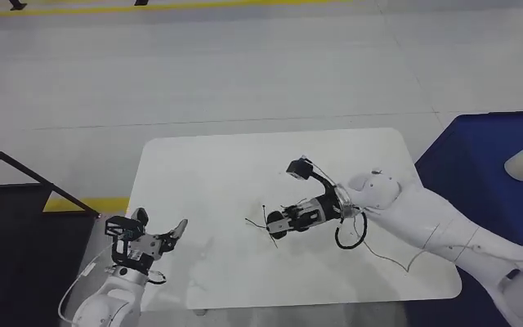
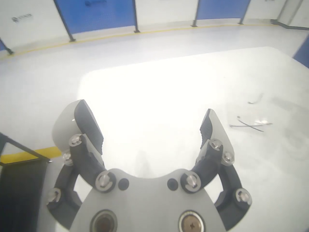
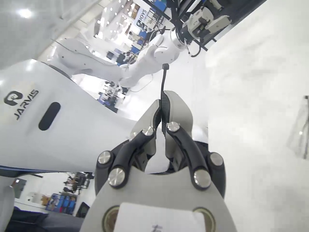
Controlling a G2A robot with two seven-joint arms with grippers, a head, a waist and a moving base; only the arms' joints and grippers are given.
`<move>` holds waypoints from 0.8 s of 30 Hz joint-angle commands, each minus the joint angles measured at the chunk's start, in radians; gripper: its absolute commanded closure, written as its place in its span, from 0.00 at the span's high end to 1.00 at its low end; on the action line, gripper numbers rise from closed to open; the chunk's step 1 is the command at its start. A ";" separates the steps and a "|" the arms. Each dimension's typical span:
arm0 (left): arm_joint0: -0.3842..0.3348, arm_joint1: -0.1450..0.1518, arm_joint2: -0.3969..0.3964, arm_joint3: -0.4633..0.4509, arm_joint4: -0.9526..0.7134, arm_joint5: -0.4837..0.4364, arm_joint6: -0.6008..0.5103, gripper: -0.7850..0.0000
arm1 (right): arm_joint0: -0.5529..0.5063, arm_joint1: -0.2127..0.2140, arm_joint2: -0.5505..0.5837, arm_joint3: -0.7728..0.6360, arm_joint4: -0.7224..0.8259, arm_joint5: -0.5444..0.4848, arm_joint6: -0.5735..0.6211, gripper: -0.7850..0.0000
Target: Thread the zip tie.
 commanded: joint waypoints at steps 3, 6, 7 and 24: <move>-0.059 0.014 -0.007 0.031 -0.362 -0.317 -0.275 1.00 | -0.027 -0.016 0.040 0.011 0.177 0.107 0.107 0.00; -0.122 0.030 0.011 0.096 -0.634 -0.413 -0.522 1.00 | -0.056 -0.029 0.083 0.008 0.256 0.177 0.177 0.00; -0.122 0.030 0.011 0.096 -0.634 -0.413 -0.522 1.00 | -0.060 -0.036 0.106 0.026 0.241 0.210 0.211 0.00; -0.241 0.044 0.148 0.202 -1.669 -0.323 -0.950 1.00 | -0.141 -0.078 0.141 0.006 0.265 0.337 0.308 0.00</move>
